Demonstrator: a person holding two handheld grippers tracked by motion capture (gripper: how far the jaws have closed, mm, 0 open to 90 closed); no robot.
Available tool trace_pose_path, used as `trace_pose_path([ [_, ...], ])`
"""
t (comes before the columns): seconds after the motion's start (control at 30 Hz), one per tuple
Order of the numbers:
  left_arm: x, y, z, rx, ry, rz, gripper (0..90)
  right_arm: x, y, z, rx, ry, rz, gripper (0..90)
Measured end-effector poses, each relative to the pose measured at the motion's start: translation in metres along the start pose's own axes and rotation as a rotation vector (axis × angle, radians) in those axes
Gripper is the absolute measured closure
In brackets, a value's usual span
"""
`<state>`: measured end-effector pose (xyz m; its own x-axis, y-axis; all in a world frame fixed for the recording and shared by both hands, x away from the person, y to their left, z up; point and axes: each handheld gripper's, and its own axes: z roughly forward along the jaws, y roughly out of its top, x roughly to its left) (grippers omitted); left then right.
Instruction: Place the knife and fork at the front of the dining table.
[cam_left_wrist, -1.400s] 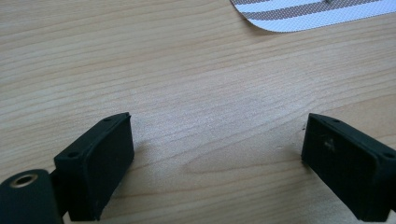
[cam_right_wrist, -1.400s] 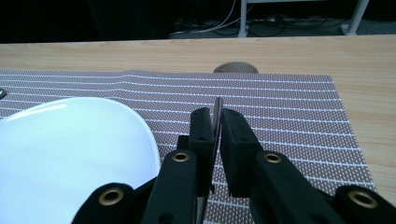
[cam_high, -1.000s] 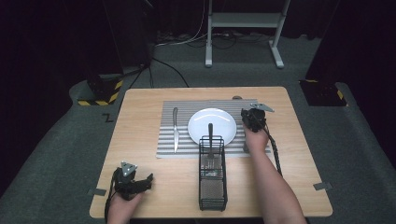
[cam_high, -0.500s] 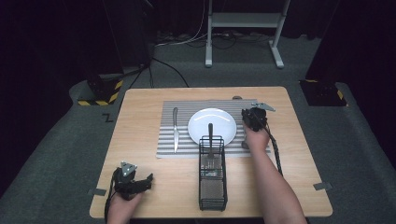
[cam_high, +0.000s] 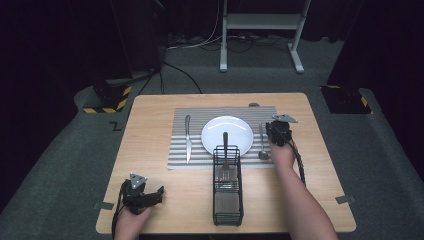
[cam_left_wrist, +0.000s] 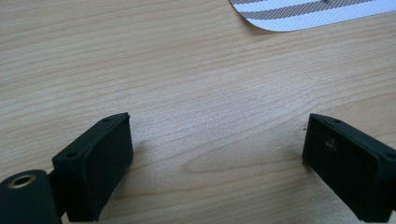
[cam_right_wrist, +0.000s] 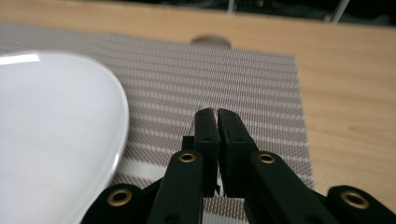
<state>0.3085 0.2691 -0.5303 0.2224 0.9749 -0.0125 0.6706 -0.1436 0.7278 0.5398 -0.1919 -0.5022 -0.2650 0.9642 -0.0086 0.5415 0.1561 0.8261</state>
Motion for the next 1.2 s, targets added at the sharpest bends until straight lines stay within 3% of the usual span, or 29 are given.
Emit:
trace_pose_path([
  [0.27,0.001,0.0,0.0,-0.003,-0.007,-0.005,8.2,0.003,-0.006,0.021,0.106,-0.02,-0.006,87.5],
  [0.57,0.001,0.0,0.0,-0.002,-0.007,-0.003,8.2,0.008,-0.006,0.023,0.113,0.013,-0.003,86.8],
  [0.73,0.001,0.0,0.0,-0.004,-0.008,-0.005,8.2,0.009,-0.006,0.023,0.11,0.007,-0.011,85.1],
  [0.93,0.001,0.0,0.0,-0.004,-0.01,-0.006,8.2,0.006,0.0,0.012,0.064,0.007,-0.009,76.1],
  [1.2,0.0,0.0,0.0,0.001,-0.004,0.002,8.3,0.009,0.0,-0.029,-0.066,0.033,0.023,62.1],
])
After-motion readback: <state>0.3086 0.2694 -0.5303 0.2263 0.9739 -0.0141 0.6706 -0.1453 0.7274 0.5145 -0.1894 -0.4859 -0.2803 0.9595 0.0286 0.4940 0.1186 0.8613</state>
